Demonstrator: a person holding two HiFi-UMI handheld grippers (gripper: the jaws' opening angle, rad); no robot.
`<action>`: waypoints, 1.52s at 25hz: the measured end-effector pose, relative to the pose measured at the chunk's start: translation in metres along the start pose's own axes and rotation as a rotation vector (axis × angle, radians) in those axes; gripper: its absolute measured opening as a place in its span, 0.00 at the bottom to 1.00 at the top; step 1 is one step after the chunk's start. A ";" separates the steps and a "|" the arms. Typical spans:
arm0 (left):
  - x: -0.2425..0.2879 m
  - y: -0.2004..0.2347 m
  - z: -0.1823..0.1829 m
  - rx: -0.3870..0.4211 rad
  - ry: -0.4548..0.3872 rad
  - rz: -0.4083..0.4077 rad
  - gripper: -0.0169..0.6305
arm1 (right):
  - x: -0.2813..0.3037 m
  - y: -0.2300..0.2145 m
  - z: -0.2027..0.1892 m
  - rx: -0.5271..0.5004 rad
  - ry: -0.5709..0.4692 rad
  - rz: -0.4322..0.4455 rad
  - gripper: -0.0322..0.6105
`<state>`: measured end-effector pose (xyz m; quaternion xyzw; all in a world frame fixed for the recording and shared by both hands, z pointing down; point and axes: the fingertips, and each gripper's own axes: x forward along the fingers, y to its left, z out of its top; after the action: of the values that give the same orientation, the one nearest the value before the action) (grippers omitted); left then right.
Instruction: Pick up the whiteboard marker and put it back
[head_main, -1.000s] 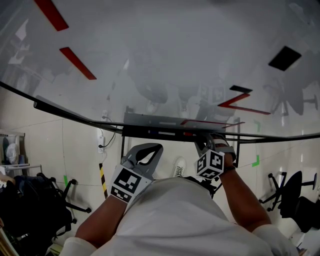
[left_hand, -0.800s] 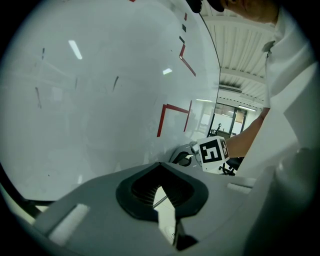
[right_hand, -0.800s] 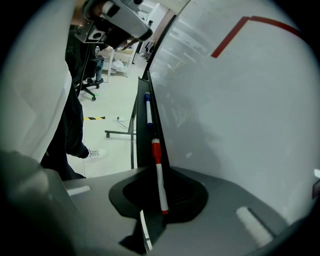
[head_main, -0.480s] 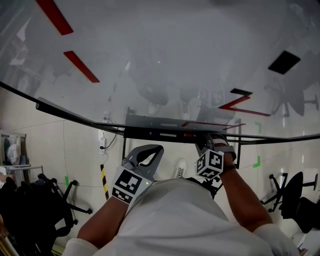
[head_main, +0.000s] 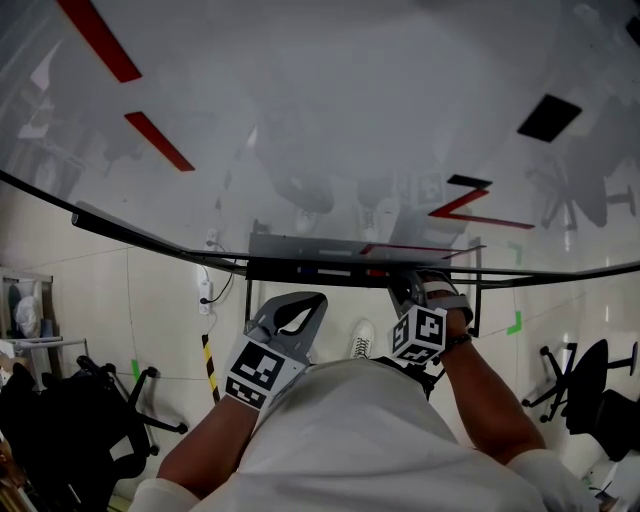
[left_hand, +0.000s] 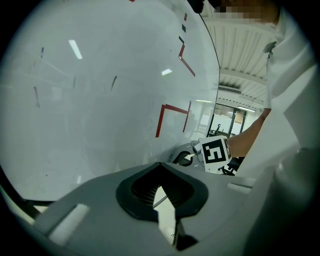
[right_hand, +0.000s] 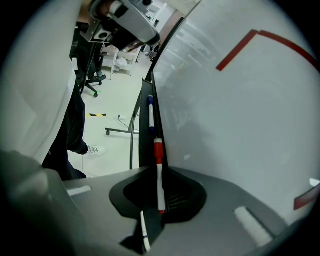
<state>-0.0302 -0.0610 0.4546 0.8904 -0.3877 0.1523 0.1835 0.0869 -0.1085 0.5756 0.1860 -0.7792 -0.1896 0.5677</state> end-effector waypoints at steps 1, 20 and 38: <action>0.000 -0.001 0.000 0.001 -0.001 -0.002 0.05 | -0.003 -0.001 0.000 0.003 -0.002 -0.005 0.11; 0.006 -0.011 0.013 -0.089 -0.013 -0.063 0.05 | -0.081 -0.037 0.009 0.946 -0.441 0.057 0.11; 0.005 -0.009 0.024 -0.099 -0.080 -0.046 0.05 | -0.137 -0.046 0.024 1.131 -0.626 0.108 0.11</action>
<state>-0.0169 -0.0695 0.4335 0.8944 -0.3810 0.0932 0.2150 0.1063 -0.0768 0.4341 0.3527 -0.8957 0.2338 0.1369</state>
